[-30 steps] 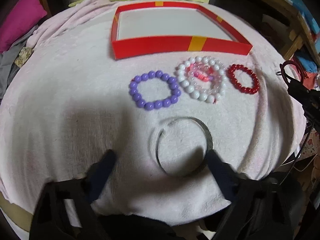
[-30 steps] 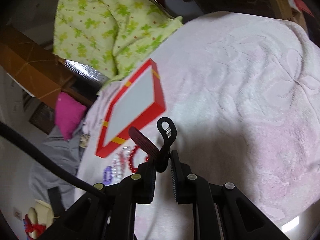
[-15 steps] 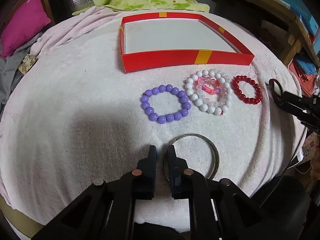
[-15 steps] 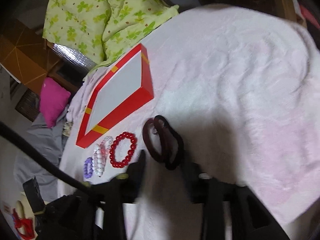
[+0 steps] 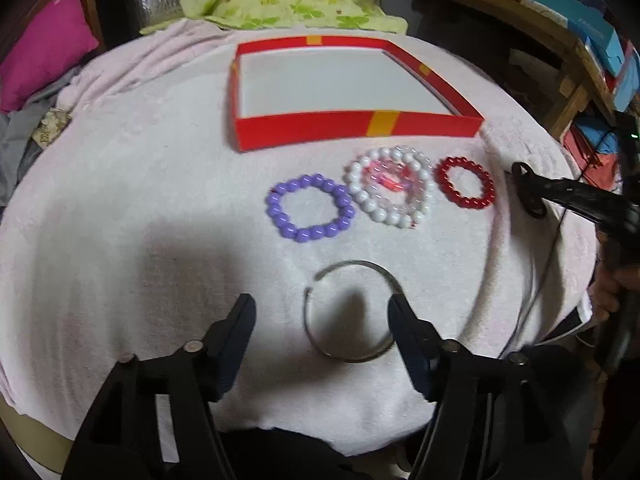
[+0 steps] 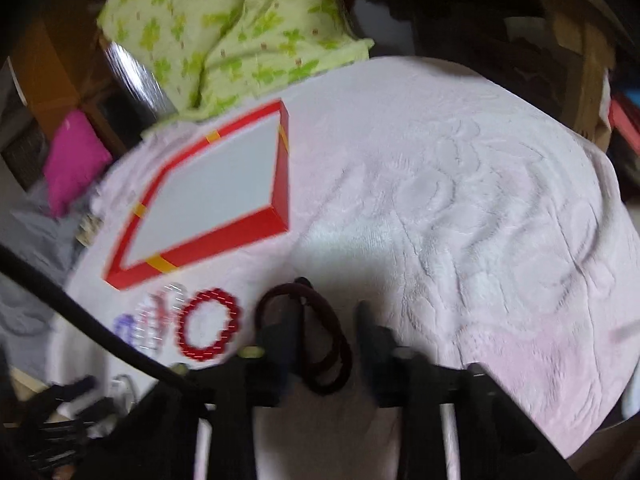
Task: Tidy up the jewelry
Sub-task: 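Grasp the dark brown hair tie with the right gripper while the left gripper approaches the silver bangle, then close the left gripper on the silver bangle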
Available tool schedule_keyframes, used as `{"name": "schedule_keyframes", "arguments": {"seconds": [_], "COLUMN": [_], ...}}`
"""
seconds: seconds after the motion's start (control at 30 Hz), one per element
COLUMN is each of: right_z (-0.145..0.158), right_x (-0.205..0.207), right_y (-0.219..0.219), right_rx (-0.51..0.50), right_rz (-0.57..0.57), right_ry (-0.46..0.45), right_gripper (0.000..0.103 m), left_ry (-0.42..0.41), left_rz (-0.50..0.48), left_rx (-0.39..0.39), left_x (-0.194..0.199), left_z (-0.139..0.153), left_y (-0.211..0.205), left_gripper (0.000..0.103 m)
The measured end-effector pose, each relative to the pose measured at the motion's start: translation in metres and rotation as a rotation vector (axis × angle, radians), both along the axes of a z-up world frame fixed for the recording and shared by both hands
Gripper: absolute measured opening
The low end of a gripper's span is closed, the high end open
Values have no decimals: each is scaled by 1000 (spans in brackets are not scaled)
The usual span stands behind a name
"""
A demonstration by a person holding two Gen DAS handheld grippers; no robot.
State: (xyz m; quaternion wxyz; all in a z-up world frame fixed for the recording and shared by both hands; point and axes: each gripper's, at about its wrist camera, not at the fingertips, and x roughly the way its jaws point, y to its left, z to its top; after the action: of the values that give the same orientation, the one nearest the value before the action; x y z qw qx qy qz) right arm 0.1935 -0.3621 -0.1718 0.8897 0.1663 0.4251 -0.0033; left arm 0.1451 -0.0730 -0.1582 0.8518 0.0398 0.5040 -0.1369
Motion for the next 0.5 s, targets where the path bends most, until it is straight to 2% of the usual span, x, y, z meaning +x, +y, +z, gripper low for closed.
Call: {"name": "schedule_keyframes", "arguments": {"seconds": [0.03,0.13,0.27,0.33,0.37,0.5], "right_z": [-2,0,7,10,12,15], "right_x": [2,-3,-14,-21,-23,-30], "right_y": [0,-2,-7,-11,-13,-15], "right_rx": [-9,7,25,65,95,153], "right_rz": [-9,-26,-40,-42,-44,-46], "right_ry": [9,-18,-51,-68,-78,-97], "right_gripper": [8,7,6,6,6,6], "left_ry": [17,55,43,32,26,28], "left_rz": [-9,-11,-8,-3,-2,7], "left_rx": [1,22,10,2,6,-12], "left_x": [1,3,3,3,4,6], "left_z": [-4,-16,-16,-15,-15,-13], "left_y": [-2,-7,-10,-8,-9,-5], "left_gripper": [76,76,76,68,60,58]}}
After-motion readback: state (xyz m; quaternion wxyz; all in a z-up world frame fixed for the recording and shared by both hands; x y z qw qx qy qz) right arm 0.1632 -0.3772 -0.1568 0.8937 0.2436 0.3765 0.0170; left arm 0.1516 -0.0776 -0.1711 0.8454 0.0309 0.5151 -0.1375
